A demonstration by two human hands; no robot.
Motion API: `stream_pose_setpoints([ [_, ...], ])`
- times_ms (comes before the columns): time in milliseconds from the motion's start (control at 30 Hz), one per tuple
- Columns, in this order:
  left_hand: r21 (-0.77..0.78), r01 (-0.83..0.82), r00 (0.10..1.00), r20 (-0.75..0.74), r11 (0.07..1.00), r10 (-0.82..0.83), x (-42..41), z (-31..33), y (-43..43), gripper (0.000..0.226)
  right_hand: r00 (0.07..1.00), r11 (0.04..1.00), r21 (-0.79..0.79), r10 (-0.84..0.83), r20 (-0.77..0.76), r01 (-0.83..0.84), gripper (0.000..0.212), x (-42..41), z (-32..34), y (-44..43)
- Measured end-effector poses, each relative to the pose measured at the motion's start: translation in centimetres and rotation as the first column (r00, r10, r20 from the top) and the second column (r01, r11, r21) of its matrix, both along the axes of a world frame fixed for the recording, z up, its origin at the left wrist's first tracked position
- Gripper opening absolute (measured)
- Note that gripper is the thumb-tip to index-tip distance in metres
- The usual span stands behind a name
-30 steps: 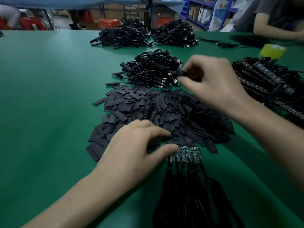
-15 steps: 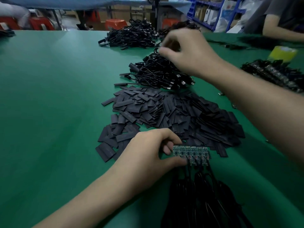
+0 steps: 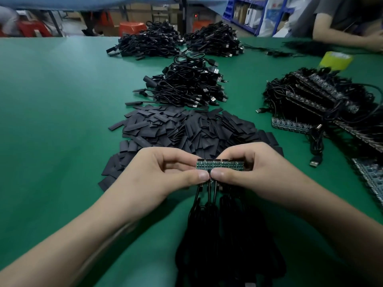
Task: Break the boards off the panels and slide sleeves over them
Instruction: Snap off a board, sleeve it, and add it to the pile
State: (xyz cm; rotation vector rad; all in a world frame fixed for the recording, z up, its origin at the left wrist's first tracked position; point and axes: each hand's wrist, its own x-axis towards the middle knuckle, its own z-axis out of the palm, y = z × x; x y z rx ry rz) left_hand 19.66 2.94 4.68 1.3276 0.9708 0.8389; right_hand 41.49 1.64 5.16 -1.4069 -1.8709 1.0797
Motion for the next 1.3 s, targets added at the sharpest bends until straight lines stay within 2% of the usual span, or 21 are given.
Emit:
stream_pose_setpoints([
  [133, 0.034, -0.024, 1.0, -0.005, 0.999, 0.025, -0.2, 0.4, 0.0, 0.032, 0.99, 0.999, -0.034, -0.042, -0.136, 0.038, 0.014, -0.8, -0.6, -0.5],
  [300, 0.0, 0.008, 0.999, 0.038, 1.0, -0.008, -0.4, 0.3, 0.2, 0.029, 0.972, 0.999, -0.041, -0.013, -0.236, 0.003, 0.012, -1.1, -1.1, -0.6],
  [500, -0.094, 0.034, 0.995, 0.101, 0.995, -0.025, -0.2, 0.3, 0.1, 0.023, 0.906, 0.989, -0.14, -0.01, -0.422, -0.054, 0.006, -1.2, -1.7, -0.5],
  [667, -0.197, 0.03, 0.991, 0.134, 0.98, -0.003, -0.2, 0.2, -0.1, 0.019, 0.858, 0.975, -0.204, -0.033, -0.512, -0.084, 0.006, -1.3, -2.3, -0.5],
  [933, -0.21, 0.044, 0.993, 0.119, 0.977, -0.019, -0.4, 0.0, 0.0, 0.025, 0.828, 0.964, -0.246, -0.055, -0.558, -0.102, 0.006, -1.4, -2.5, -0.5],
  [1300, -0.239, 0.096, 0.985, 0.163, 0.966, -0.057, -0.6, -0.2, 0.1, 0.025, 0.799, 0.955, -0.276, -0.079, -0.597, -0.112, 0.018, -1.6, -2.3, -0.5],
])
